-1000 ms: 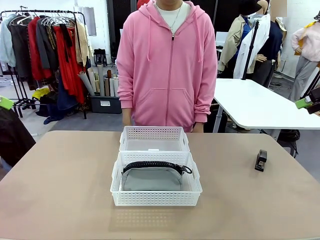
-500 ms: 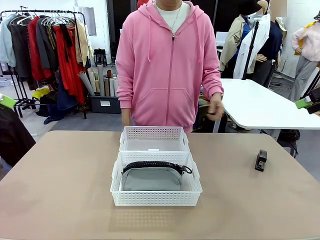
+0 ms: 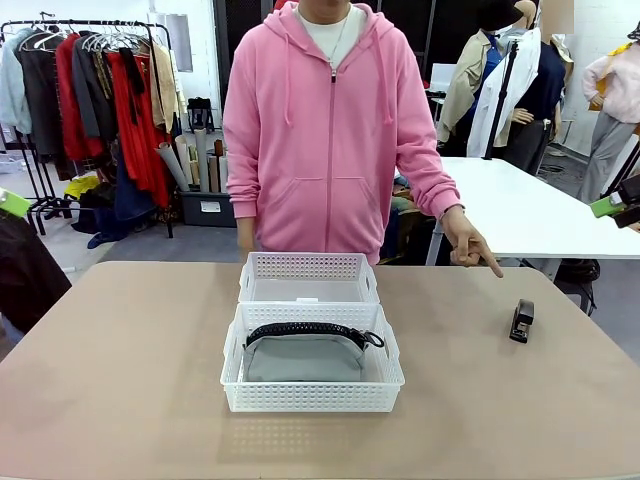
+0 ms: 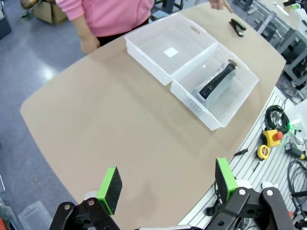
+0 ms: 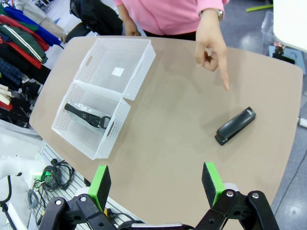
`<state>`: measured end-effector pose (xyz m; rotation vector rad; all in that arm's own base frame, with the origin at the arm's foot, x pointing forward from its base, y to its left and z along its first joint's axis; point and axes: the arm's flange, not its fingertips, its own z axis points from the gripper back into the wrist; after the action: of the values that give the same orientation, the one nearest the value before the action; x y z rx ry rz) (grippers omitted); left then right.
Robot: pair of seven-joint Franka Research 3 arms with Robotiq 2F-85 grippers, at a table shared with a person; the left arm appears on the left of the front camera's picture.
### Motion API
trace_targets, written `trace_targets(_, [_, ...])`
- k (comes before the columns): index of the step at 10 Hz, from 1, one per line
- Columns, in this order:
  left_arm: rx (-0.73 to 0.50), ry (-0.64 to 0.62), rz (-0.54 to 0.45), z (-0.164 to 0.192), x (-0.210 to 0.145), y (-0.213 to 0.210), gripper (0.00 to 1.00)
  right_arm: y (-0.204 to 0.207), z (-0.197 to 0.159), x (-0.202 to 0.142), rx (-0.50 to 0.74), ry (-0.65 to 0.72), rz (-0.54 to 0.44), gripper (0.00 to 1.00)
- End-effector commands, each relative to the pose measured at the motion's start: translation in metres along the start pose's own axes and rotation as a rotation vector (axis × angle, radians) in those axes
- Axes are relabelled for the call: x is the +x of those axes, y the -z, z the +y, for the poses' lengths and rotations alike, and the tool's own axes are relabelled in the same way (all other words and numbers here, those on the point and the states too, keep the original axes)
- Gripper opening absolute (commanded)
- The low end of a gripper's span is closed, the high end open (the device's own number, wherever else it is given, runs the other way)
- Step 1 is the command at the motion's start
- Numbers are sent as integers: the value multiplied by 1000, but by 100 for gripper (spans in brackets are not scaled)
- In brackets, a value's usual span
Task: Distribute items into two baskets.
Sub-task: Pick up the Stapler that the person points to.
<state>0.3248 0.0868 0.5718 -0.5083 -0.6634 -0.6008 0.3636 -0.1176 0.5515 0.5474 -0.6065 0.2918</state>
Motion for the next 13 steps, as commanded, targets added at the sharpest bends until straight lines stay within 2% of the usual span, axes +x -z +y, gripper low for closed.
trace_targets(1, [-21,19,-15,2,0,1,100,0,1,2,20,-3,-19,100])
trace_targets(11, [-21,19,-15,2,0,1,100,0,0,0,0,0,0,100])
trace_targets(13, [-21,19,-15,2,0,1,100,22,-6,14,-92,112,27,100])
